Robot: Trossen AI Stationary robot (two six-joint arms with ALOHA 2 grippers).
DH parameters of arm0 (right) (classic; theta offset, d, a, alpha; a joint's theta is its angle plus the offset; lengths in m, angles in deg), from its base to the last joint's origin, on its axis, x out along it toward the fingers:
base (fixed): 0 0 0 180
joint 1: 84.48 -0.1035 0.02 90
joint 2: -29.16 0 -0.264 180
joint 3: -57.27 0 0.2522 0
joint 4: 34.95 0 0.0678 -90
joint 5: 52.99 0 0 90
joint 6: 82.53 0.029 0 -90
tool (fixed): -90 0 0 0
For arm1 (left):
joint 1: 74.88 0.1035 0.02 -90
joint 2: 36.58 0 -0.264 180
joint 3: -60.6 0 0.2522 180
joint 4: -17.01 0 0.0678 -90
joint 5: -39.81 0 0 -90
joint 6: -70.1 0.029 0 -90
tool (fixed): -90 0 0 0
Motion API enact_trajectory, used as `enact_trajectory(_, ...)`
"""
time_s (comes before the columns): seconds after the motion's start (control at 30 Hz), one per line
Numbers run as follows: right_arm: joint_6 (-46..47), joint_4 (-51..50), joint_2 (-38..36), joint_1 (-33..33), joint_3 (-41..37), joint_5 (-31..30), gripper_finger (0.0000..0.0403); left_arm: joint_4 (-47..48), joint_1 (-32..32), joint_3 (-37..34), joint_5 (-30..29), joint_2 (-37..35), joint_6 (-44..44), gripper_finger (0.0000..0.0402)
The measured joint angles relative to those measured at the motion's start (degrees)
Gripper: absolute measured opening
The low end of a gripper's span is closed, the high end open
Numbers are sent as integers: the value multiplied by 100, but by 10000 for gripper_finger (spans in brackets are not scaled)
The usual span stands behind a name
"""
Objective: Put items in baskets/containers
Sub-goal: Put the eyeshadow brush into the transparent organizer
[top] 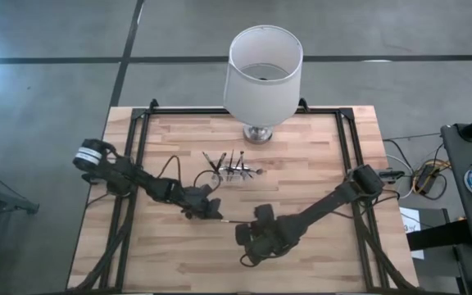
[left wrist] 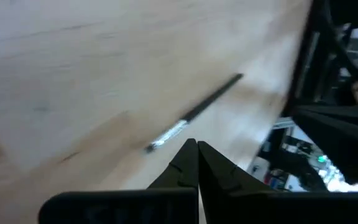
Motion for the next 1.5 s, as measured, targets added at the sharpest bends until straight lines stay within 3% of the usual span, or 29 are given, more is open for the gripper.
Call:
enact_trajectory(0.13,2,-153,-56,-3,0,2,8,48,-52,43,-42,99,98,0)
enact_trajectory(0.27,1,-160,-57,-4,0,14,8,240,-152,112,-147,61,788,0)
enact_trajectory(0.4,0,-184,-57,-4,0,14,8,1008,-302,574,-769,-120,2454,0)
enact_trajectory(0.57,-20,-199,-57,-6,0,20,8,2551,-856,1402,-1677,-200,5878,0)
enact_trajectory(0.63,-24,-200,-57,-6,-2,23,9,2705,-1083,1536,-2124,-116,6664,0)
enact_trajectory(0.97,-177,-238,-57,1,-20,40,8,2753,-1175,1336,-2364,205,6628,0)
enact_trajectory(1.5,-260,-160,-57,51,-22,73,8,2553,-1167,1306,-2136,488,6564,0)
